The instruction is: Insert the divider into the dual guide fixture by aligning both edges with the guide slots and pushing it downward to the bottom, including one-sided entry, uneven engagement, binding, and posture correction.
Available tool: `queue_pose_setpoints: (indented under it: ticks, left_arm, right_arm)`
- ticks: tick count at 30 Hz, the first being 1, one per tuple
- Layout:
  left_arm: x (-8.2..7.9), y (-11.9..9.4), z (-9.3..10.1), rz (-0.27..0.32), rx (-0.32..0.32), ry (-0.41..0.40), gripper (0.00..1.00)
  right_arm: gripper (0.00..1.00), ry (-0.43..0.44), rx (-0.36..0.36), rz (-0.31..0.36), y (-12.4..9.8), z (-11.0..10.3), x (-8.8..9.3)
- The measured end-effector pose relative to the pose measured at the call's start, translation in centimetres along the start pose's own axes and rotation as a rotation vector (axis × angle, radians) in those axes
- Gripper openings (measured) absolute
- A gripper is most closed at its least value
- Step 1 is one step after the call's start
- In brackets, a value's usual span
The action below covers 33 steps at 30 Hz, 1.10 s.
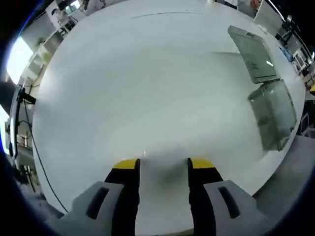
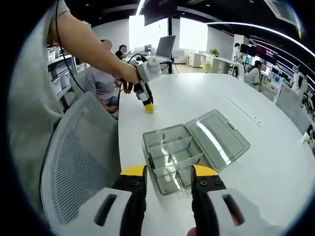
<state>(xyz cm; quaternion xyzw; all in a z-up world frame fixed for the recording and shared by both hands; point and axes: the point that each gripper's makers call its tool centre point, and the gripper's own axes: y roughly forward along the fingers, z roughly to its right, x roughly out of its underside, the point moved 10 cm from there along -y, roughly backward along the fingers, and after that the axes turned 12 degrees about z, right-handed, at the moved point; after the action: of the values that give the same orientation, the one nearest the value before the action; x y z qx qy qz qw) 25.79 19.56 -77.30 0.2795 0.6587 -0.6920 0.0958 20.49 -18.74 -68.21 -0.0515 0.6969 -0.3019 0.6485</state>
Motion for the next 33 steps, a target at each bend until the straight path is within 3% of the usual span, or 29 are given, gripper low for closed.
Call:
queue_pose_setpoints:
  ticks: [6,33]
  left_arm:
    - [0.00,0.00,0.36,0.007,0.005,0.009,0.30]
    - [0.38,-0.49,0.51,0.018,0.030,0.060,0.28]
  right_arm:
    - [0.31,0.001,-0.001,0.002,0.03,-0.05,-0.03]
    - [0.31,-0.001,-0.003,0.001,-0.04,-0.07,-0.03]
